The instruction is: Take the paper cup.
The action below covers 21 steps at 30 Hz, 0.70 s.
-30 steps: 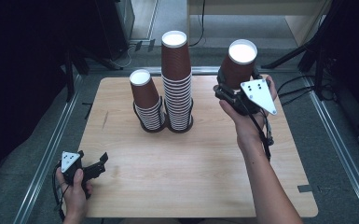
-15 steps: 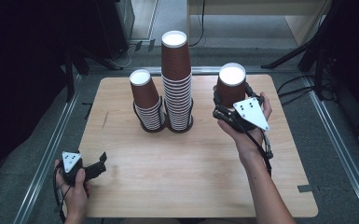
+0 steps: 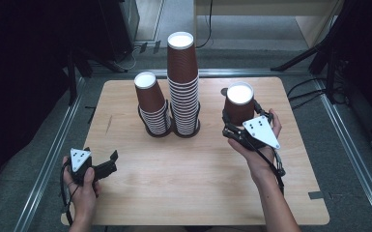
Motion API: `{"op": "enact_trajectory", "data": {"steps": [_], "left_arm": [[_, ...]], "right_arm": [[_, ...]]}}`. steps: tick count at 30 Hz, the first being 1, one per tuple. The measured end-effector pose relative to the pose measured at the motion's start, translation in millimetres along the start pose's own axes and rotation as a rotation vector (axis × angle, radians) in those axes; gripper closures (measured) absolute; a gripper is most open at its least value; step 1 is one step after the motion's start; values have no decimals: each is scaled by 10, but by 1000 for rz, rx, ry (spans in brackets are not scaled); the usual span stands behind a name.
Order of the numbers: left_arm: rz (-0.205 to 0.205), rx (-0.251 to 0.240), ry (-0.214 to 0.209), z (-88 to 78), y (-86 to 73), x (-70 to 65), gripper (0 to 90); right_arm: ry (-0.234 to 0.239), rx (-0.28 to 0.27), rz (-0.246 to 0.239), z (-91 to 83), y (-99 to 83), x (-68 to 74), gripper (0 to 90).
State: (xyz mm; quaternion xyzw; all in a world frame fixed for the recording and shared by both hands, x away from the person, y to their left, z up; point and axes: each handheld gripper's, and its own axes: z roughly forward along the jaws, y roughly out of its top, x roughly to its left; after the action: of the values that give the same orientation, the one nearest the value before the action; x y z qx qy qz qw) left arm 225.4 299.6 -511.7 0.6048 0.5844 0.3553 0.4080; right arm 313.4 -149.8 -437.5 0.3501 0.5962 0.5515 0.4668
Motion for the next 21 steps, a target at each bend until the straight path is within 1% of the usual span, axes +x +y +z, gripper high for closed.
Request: {"op": "enact_trajectory", "data": {"steps": [3,5,9,11,12,14,16,17,21], "left_arm": [[0,-12,-26,15,88,-90,3],[3,-18,-39,34,131,-146,3],[10,-23,-71,95,217,-300,4],[12,-28,-79,128,254,-381,3],[9,-32,-80,139,274,-417,3],[-9,-40,-100,163,319,-485,3],[-12,-45,-118,188,364,-564,4],[-5,-47,-124,200,387,-608,3],[45,-52,-146,236,461,-755,4]], "right_arm": [[-5,19,0,-38,-75,-6,113],[-4,19,-2,-44,-89,-9,113],[-3,32,9,-79,-173,0,112],[3,37,6,-90,-212,9,113],[6,41,8,-98,-230,17,113],[10,47,8,-100,-261,31,112],[19,56,-4,-95,-277,48,113],[20,55,-4,-95,-280,56,112],[37,62,-13,-99,-306,107,111]]}}
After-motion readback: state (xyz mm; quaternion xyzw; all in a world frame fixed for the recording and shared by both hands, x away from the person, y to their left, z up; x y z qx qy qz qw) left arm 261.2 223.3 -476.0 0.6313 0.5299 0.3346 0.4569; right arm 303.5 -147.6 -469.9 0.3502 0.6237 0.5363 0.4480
